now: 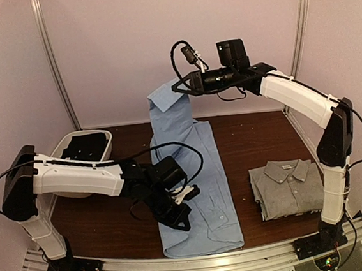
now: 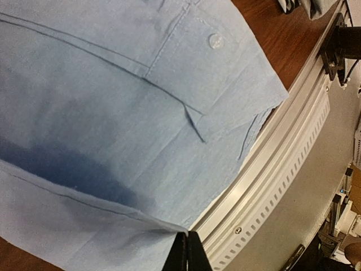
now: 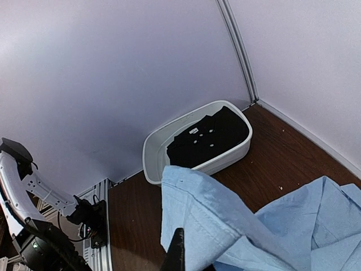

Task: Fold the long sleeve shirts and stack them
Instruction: Fold the 1/3-folded shirt at the center of the board.

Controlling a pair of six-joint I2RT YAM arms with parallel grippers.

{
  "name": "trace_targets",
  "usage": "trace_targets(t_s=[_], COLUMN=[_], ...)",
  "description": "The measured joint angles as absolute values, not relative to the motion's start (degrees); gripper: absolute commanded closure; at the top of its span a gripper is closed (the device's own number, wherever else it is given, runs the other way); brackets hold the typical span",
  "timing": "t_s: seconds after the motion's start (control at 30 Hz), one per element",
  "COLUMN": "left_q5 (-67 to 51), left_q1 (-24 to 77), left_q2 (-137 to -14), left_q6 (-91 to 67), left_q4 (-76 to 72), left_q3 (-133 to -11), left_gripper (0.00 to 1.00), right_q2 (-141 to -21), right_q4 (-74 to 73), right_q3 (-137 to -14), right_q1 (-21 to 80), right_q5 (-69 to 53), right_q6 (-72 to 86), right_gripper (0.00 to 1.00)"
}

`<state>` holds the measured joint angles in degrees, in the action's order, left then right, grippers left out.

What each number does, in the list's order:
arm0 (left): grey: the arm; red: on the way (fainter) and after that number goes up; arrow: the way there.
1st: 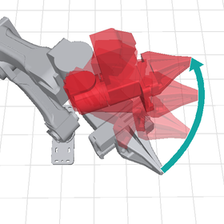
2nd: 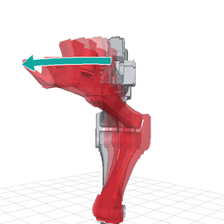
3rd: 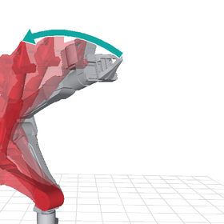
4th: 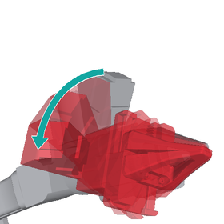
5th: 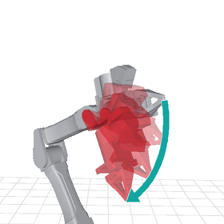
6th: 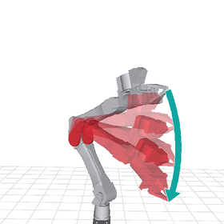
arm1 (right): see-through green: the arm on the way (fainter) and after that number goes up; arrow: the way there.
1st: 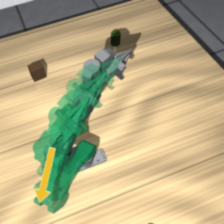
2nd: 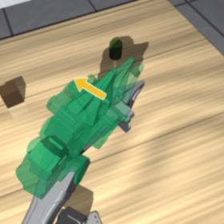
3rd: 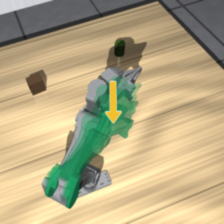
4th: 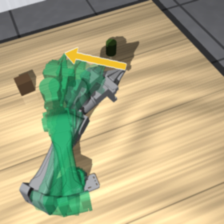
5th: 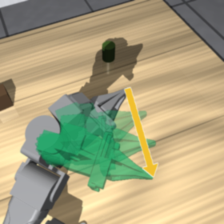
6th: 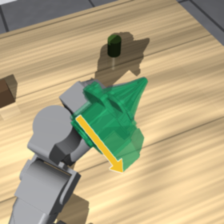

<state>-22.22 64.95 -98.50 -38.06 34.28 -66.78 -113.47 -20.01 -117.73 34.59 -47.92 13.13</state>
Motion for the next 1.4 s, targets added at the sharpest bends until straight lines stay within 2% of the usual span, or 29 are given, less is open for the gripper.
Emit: trace_targets(t_s=[0.43, 0.6, 0.67, 0.83, 0.93, 1.13, 1.4], left_q5=[-27.0, -28.5, -29.2, -30.4, -30.8, -30.9, -32.8], left_q1=[65.7, 65.8, 65.8, 65.8, 65.9, 65.9, 61.5], left_q2=[-102.5, -102.7, -102.7, -103.1, -103.2, -102.9, -95.2], left_q6=[-35.0, -34.7, -34.5, -33.7, -33.4, -33.0, -33.1], left_q4=[34.3, 33.3, 32.6, 32.3, 31.9, 31.6, 30.7], left_q3=[-67.2, -66.4, -65.5, -64.4, -64.4, -65.1, -66.3], left_gripper=[1.0, 1.0, 0.95, 0.69, 0.62, 0.59, 0.59], right_q2=[-107.7, -104.1, -102.1, -98.3, -97.0, -97.1, -101.4], right_q4=[-21.3, -20.8, -20.8, -21.1, -22.0, -26.4, -31.0], right_q3=[-107.2, -99.4, -95.9, -91.4, -91.2, -93.3, -105.0], right_q1=[34.1, 34.1, 34.1, 34.1, 34.1, 34.1, 34.7], right_q5=[-45.4, -44.6, -43.9, -40.0, -36.1, -27.4, -19.2], right_q6=[10.2, 10.2, 10.2, 10.2, 10.0, 8.9, 4.5], right_gripper=[1.0, 1.0, 1.0, 1.0, 1.0, 1.0, 1.0])
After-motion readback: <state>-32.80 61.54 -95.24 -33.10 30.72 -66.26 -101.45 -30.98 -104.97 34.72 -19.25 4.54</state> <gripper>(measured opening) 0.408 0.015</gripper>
